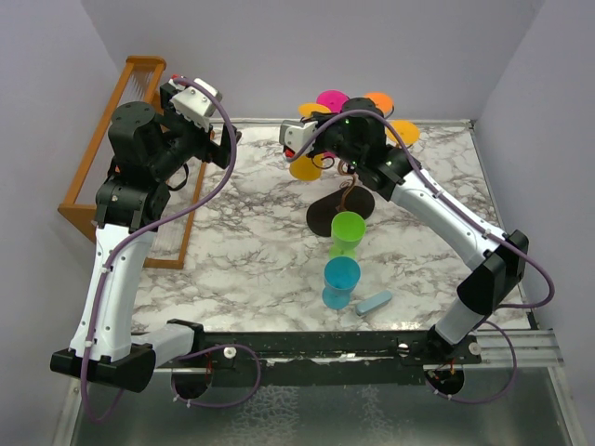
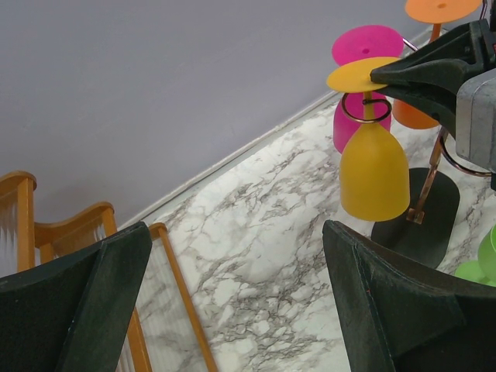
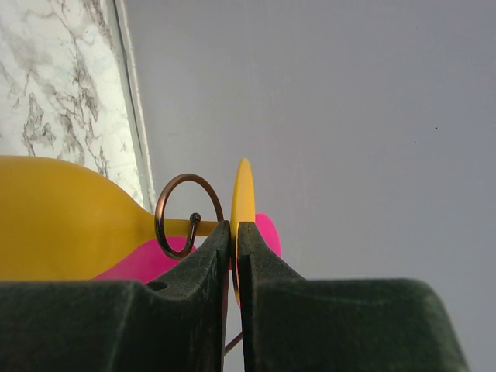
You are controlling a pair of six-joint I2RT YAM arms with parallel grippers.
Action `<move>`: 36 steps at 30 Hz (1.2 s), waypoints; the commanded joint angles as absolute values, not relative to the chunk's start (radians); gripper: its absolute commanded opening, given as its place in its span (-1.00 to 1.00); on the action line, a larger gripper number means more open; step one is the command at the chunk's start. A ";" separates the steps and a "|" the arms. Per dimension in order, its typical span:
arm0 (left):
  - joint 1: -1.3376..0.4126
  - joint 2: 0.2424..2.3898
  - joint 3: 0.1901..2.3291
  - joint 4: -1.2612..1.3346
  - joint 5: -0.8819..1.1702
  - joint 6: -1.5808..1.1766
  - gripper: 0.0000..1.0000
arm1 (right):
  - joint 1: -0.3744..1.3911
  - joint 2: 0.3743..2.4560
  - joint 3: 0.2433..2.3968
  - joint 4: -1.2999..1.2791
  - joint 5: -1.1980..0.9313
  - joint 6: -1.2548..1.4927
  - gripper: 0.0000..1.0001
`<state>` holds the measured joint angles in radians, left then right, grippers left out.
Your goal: Place the wine glass upside down on the wine glass rack
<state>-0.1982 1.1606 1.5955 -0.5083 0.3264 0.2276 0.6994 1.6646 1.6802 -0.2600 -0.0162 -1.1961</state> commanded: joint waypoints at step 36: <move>-0.194 1.152 1.600 -0.502 0.362 0.236 0.91 | 0.710 1.711 1.792 -0.362 -0.139 -1.241 -0.92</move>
